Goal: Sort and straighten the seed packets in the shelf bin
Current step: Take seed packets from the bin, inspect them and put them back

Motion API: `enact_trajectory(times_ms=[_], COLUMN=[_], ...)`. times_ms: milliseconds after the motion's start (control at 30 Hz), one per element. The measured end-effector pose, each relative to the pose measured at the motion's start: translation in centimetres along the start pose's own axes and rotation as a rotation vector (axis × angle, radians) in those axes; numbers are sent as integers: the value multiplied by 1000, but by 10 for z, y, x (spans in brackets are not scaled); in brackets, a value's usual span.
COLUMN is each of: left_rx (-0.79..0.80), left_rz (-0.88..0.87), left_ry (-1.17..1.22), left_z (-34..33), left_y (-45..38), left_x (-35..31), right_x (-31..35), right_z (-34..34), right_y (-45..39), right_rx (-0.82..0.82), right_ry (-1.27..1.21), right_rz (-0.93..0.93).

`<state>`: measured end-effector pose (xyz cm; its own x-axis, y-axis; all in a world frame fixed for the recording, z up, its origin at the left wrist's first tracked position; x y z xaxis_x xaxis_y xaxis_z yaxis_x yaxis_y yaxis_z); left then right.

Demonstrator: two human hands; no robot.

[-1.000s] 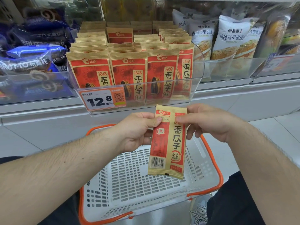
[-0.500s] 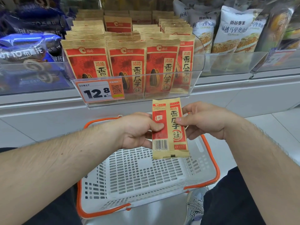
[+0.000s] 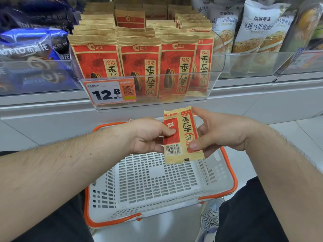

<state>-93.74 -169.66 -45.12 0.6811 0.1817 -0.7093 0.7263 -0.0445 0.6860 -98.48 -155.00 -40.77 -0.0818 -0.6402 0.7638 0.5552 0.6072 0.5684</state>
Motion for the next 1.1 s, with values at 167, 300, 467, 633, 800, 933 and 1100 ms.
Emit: enact_trajectory(times_ms=[167, 300, 467, 633, 800, 933, 1100], left_rx=[-61, 19, -22, -10, 106, 50, 127], left_rz=[-30, -15, -23, -107, -175, -226, -335], left_ry=[-71, -90, -98, -117, -99, -102, -16], left_z=[2, -2, 3, 3, -9, -4, -1], left_y=[-1, 2, -2, -4, 0, -3, -5], left_x=[0, 3, 6, 4, 1, -2, -9], right_x=[7, 12, 14, 13, 13, 14, 19], right_z=[-13, -25, -20, 1, 0, -6, -6], right_y=[-3, -10, -8, -9, -19, -25, -23], right_rx=[-59, -81, -96, -349, -434, -415, -349], right_ry=[19, 102, 156, 47, 10, 43, -116], right_rz=[-4, 58, 62, 33, 129, 190, 266])
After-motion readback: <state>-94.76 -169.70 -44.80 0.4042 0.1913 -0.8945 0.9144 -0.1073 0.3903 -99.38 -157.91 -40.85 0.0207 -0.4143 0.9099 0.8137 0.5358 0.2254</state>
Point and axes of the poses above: each hand's wrist, its own y-axis away from the middle knuckle, its own z-axis out of the back of the hand, x = y × z, the point moved 5 cm from there along -y, towards the middle knuckle, and after that the axes turned 3 degrees about -x, right-handed, at the moved point
